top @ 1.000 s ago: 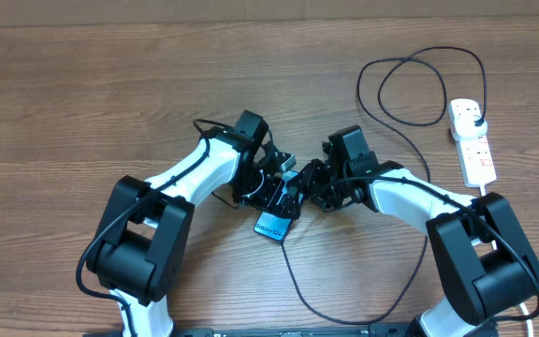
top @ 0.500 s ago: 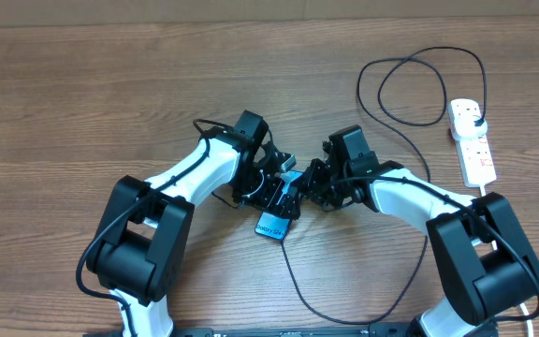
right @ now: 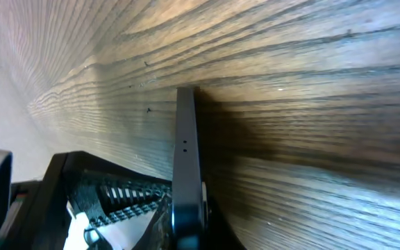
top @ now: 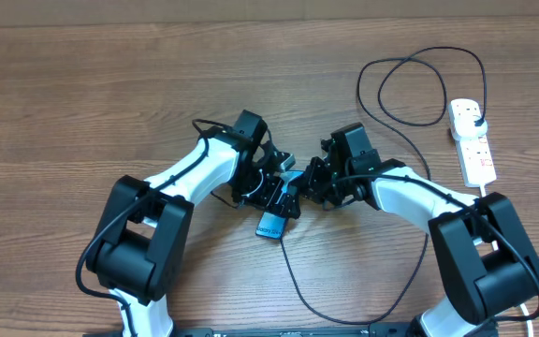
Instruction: Plug charger to phone and switch on socket
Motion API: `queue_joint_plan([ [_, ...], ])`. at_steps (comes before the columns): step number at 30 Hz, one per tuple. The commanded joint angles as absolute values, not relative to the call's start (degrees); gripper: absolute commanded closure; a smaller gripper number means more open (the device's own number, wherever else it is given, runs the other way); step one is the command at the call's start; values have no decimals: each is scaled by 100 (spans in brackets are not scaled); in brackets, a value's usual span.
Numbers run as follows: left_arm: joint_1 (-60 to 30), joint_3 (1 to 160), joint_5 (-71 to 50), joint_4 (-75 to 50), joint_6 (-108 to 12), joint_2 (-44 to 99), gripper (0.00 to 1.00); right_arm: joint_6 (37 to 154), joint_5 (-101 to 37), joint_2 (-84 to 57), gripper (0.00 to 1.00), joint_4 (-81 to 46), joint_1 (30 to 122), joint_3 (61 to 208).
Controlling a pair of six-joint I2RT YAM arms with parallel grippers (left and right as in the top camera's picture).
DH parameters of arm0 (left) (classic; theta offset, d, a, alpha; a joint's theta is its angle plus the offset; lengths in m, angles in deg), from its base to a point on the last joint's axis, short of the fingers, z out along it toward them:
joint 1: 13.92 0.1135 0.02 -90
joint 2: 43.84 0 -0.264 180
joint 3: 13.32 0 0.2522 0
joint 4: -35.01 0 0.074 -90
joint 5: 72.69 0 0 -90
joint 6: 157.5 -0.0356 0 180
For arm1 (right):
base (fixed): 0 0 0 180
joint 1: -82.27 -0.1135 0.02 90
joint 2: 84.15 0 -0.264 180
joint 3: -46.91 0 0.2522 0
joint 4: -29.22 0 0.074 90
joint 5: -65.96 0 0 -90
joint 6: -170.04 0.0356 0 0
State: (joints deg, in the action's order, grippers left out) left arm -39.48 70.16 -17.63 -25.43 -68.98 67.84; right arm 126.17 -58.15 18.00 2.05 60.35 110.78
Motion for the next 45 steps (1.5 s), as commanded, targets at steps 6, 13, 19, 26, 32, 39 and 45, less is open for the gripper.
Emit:
queue_joint_plan([
  [6, -3476, 7328, -3225, -2492, -6889, 6886, 0, 12449, -6012, 1842, 96, 148, 6226, 11091],
  [13, -3052, 7333, -4744, -2516, -7453, 6886, 0, 12009, -6991, 1842, 96, 714, 6389, 11091],
  [19, -2658, 7333, -4902, -2499, -7543, 6886, 0, 11850, -8217, 1842, 96, 1396, 6899, 11091],
  [26, -2400, 7333, -5783, -2462, -7934, 6886, 0, 11415, -9253, 1842, 96, 1514, 7434, 11091],
  [32, -2490, 7333, -6198, -2392, -7929, 6886, 0, 11465, -10134, 1842, 96, 2323, 7450, 11091],
  [39, -2715, 7333, -7243, -2385, -7932, 6886, 5, 11598, -10018, 1842, 96, 2675, 7450, 11091],
  [45, -2962, 7333, -7321, -2381, -7929, 6886, 8, 12250, -9931, 1842, 96, 3484, 7450, 11091],
])
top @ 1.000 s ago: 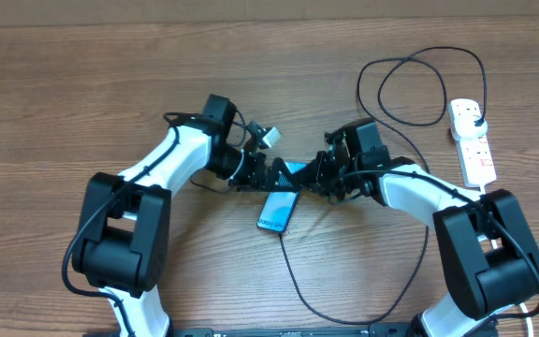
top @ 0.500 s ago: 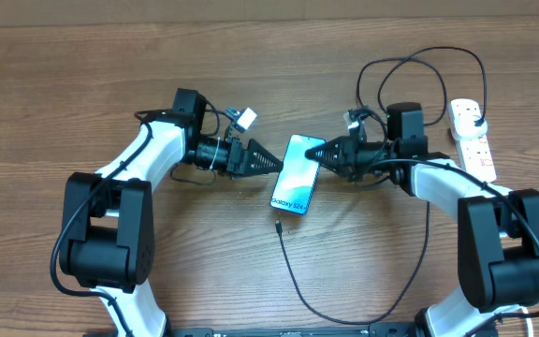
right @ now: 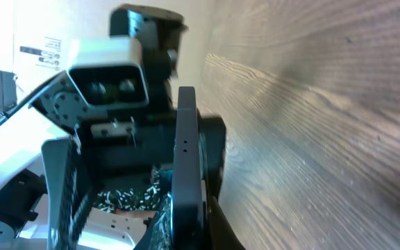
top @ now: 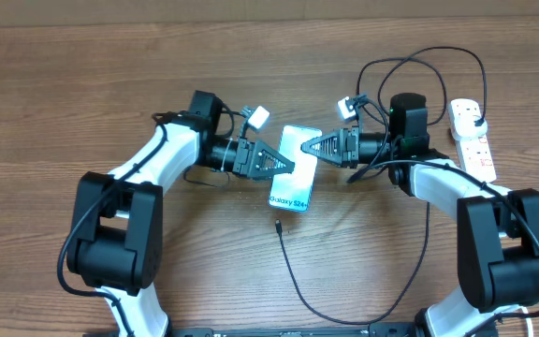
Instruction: Plug charger to phone and switch on socket
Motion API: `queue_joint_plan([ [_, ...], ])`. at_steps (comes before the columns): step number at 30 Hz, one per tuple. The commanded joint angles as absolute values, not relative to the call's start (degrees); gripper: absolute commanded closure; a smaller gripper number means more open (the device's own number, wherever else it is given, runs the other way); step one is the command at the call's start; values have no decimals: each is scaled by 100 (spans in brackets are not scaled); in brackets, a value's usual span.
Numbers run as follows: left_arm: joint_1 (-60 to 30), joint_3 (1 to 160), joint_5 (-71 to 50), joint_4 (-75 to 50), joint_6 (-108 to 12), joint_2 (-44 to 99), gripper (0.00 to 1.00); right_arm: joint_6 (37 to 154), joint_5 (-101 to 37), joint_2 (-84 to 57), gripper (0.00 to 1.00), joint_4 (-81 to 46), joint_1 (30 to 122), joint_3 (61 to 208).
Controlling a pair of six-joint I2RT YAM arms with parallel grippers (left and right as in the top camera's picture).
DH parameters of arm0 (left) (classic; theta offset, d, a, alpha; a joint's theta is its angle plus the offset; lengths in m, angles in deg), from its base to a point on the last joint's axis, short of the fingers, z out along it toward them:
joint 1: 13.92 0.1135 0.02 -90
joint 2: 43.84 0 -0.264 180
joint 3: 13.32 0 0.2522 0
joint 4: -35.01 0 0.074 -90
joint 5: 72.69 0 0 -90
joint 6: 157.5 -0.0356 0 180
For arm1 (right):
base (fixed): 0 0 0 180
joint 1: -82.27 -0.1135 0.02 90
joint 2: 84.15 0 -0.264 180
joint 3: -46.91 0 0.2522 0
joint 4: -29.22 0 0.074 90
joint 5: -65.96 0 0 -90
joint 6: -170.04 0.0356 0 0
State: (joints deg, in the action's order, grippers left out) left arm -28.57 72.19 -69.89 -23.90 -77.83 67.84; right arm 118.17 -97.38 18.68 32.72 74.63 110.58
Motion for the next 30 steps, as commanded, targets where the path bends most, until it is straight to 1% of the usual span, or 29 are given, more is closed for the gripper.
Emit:
queue_joint_plan([
  [1, -2995, 7333, -7321, -2374, -7929, 6886, 9, 12348, -9858, 1842, 96, 3580, 7450, 11091],
  [5, -3041, 7333, -7323, -2353, -7929, 6886, 11, 12425, -9461, 1842, 96, 3661, 7450, 11091],
  [8, -3026, 7333, -7321, -2280, -7927, 6886, 16, 12488, -9393, 1842, 96, 3663, 7450, 11091],
  [12, -2980, 7333, -7323, -2186, -7905, 6886, 32, 12486, -9369, 1842, 96, 3661, 7450, 11091],
  [14, -2980, 7333, -7321, -2186, -7908, 6886, 37, 12486, -9351, 1842, 96, 3661, 7450, 11091],
  [20, -2980, 7333, -7317, -2123, -7908, 6886, 45, 12486, -9354, 1842, 96, 3626, 7450, 11091],
  [21, -2973, 7333, -7321, -2081, -7908, 6886, 48, 12484, -9354, 1842, 96, 3589, 7450, 11091],
  [22, -2969, 7333, -7317, -2031, -7908, 6886, 54, 12484, -9354, 1842, 96, 3556, 7450, 11091],
  [24, -2969, 7333, -7315, -1959, -7908, 6886, 54, 12481, -9356, 1842, 96, 3521, 7450, 11091],
  [27, -2969, 7333, -7219, -1856, -7903, 6886, 45, 12484, -9362, 1842, 96, 3512, 7450, 11091],
  [30, -2969, 7333, -7205, -1826, -7905, 6886, 43, 12484, -9448, 1842, 96, 3512, 7441, 11091],
])
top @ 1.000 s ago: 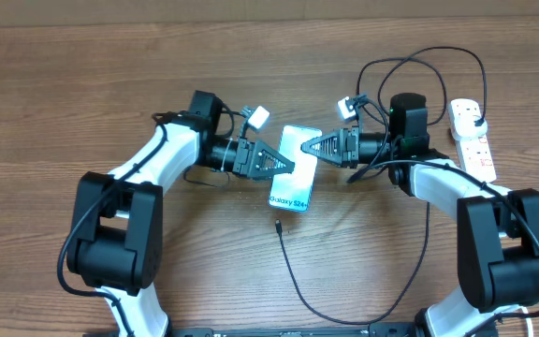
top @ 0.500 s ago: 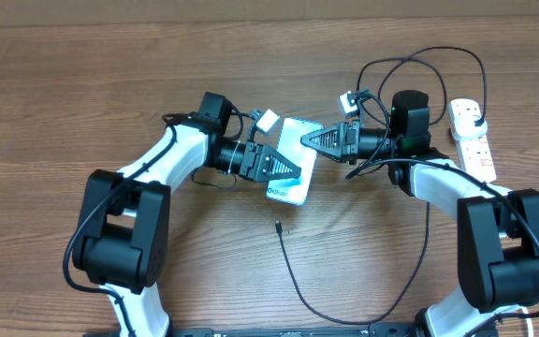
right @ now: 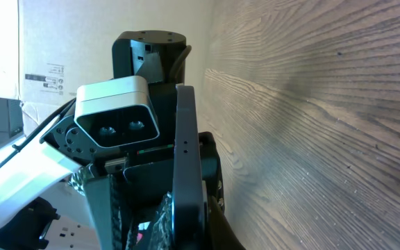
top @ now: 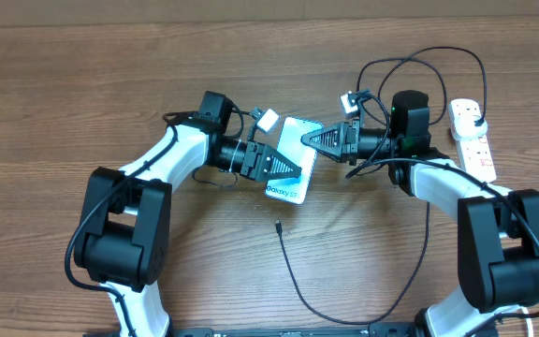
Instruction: Plug charger to phone and switch on socket
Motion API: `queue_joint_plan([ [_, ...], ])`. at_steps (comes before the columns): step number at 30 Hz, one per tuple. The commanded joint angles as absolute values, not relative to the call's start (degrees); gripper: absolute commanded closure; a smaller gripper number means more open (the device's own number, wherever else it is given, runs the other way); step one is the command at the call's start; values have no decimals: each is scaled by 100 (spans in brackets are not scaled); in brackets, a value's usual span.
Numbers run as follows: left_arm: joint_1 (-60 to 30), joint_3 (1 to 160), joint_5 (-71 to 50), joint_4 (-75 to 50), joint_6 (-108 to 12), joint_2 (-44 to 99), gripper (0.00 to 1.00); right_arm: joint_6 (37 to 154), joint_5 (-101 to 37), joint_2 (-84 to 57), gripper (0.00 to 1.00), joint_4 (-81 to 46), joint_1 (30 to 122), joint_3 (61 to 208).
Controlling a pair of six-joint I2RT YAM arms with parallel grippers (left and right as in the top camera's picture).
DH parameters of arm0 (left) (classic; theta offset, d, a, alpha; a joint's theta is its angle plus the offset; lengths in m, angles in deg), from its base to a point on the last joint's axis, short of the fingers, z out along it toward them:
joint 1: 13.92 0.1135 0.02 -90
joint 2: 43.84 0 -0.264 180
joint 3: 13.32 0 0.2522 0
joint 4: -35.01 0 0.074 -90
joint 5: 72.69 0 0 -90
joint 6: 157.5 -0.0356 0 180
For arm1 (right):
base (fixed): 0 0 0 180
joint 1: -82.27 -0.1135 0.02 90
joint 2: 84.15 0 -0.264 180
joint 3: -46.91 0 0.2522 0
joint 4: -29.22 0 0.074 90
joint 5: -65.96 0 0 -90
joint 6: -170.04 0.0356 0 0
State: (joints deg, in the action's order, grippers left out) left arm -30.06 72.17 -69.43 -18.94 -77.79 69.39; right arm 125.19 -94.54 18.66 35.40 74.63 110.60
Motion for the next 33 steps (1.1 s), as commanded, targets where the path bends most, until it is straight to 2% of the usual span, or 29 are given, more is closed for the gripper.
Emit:
queue_joint_plan([
  [1, -2969, 7333, -7208, -1791, -7905, 6886, 43, 12481, -9472, 1842, 96, 3510, 7436, 11091],
  [11, -2967, 7333, -7050, -1489, -7794, 6886, 34, 12475, -9749, 1842, 96, 3512, 7358, 11091],
  [19, -2969, 7333, -6810, -1445, -7470, 6886, 39, 12460, -9764, 1842, 96, 3512, 7360, 11091],
  [21, -2969, 7333, -6825, -1445, -7438, 6886, 44, 12460, -9762, 1842, 96, 3512, 7358, 11091],
  [28, -2969, 7333, -6816, -1445, -7365, 6886, 95, 12460, -9694, 1842, 96, 3512, 7360, 11091],
  [31, -2969, 7333, -6731, -1445, -7365, 6886, 96, 12460, -9673, 1842, 92, 3514, 7360, 11091],
  [33, -2969, 7333, -6596, -1448, -7363, 6886, 96, 12460, -9660, 1842, 75, 3514, 7360, 11091],
])
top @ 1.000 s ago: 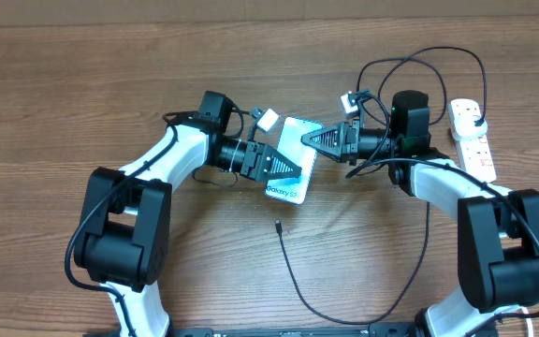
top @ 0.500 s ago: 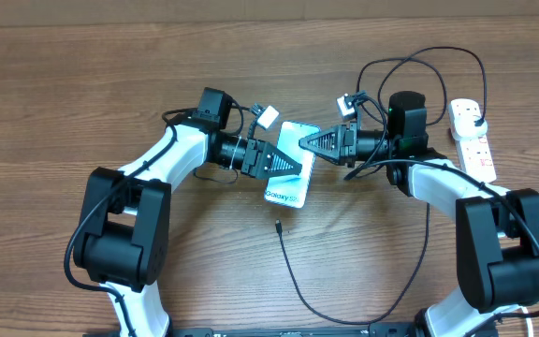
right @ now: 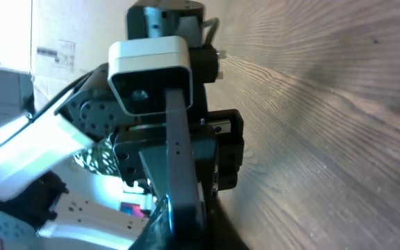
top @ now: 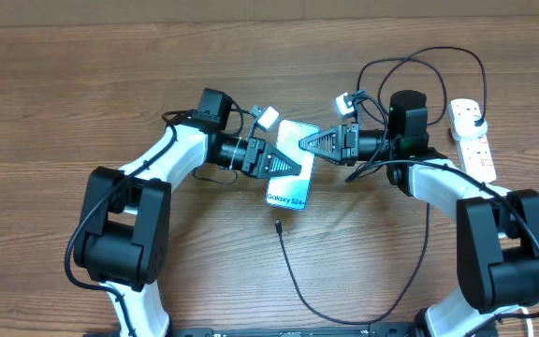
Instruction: Plug charger to phone and switch on socket
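The phone (top: 290, 187), its pale blue screen facing up with "Galaxy S24+" on it, is held between both grippers above the table's middle. My left gripper (top: 291, 168) is shut on its left side, while my right gripper (top: 305, 144) is shut on its upper right edge. From the right wrist the phone (right: 178, 153) shows edge-on, running up from my right gripper (right: 186, 226). The black charger cable's free plug (top: 278, 225) lies on the wood just below the phone. The white socket strip (top: 471, 140) lies at the far right, with the charger plugged into it.
The black cable (top: 344, 321) runs from the free plug toward the front edge, up past my right arm, and coils in loops (top: 419, 84) behind it to the strip. The left arm's white wrist camera (right: 150, 66) faces the right wrist view. A cardboard box (right: 54, 48) stands behind.
The phone has swung from a slant to nearly straight and sits slightly lower. My right gripper has moved a little left and down with it. Both grippers remain on the phone.
Both grippers were low and close together over the phone near the table's middle. Then the phone was farther back, screen up, with a gripper at each side. Then it was slanted, the left gripper reaching over it. Now it is straighter, held by both.
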Motion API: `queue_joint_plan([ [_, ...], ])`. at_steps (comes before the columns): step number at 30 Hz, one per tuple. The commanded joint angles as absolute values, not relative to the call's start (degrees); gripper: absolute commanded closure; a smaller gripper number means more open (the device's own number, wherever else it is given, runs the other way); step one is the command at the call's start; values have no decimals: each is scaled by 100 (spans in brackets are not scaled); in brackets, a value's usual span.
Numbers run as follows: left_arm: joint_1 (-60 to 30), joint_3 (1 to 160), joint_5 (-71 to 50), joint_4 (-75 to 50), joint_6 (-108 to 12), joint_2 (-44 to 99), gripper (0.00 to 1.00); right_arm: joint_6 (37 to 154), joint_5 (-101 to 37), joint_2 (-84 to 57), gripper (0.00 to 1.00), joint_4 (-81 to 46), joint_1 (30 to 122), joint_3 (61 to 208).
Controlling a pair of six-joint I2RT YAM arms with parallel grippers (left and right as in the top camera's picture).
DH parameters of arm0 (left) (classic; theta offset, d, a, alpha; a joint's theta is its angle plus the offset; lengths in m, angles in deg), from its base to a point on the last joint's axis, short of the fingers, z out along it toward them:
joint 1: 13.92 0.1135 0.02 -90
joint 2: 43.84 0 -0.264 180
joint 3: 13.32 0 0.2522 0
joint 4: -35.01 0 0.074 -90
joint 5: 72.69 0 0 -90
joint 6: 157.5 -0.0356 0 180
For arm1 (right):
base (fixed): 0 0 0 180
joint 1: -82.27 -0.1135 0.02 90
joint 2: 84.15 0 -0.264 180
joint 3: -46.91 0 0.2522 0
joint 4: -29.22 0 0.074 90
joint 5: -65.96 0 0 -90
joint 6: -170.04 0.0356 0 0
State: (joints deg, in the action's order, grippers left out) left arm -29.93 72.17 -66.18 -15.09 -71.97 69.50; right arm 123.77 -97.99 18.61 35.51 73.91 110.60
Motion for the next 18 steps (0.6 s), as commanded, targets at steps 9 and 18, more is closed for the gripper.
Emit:
queue_joint_plan([
  [9, -2969, 7333, -4782, -1491, -6568, 6886, 96, 12460, -9454, 1842, 20, 3510, 7388, 11091],
  [18, -2960, 7331, -2565, -1808, -5202, 6886, 96, 11896, -9408, 1842, 0, 2542, 7388, 11089],
])
